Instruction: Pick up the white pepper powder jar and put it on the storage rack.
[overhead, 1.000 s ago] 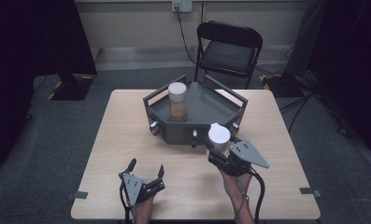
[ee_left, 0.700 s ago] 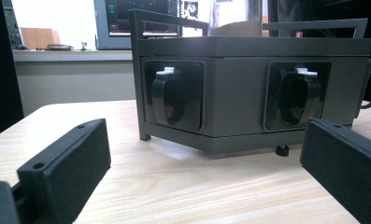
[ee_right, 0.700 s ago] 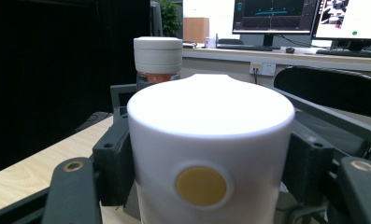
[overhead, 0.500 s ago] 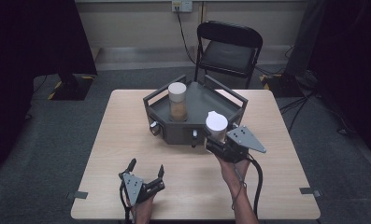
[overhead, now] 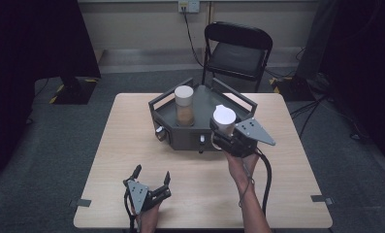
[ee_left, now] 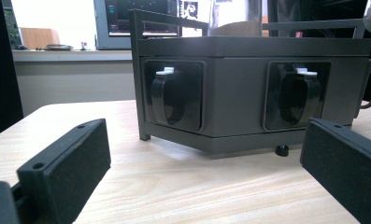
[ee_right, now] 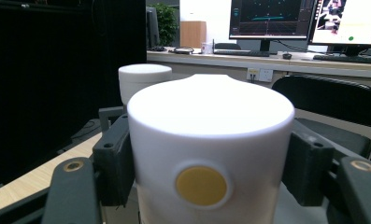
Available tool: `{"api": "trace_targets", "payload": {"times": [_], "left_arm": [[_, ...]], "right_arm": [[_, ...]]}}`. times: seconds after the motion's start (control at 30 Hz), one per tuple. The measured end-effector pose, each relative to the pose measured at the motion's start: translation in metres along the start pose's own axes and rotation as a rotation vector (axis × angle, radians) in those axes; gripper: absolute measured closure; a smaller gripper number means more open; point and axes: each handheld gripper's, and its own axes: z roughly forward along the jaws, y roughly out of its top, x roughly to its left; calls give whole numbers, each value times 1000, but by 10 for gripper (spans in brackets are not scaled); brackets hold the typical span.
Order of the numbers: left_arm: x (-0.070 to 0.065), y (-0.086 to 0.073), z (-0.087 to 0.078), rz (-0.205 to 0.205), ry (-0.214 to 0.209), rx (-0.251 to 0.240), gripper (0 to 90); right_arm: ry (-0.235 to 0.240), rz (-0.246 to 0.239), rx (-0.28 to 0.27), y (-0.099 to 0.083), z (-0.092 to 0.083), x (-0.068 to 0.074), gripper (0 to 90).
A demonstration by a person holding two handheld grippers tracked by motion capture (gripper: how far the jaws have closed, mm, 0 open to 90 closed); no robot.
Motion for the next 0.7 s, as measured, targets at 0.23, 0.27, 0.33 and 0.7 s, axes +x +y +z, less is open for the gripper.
{"api": "trace_targets", "payload": {"times": [0.23, 0.27, 0.33, 0.7], "left_arm": [[0, 0, 0, 0, 0, 0, 12], [0, 0, 0, -1, 0, -1, 12], [0, 0, 0, 0, 0, 0, 12], [0, 0, 0, -1, 0, 0, 11]], "right_arm": [[3, 0, 5, 9, 8, -2, 301], [3, -1, 5, 10, 9, -2, 301], [-6, -9, 8, 13, 12, -1, 301], [-32, 5, 9, 24, 37, 0, 301]]}}
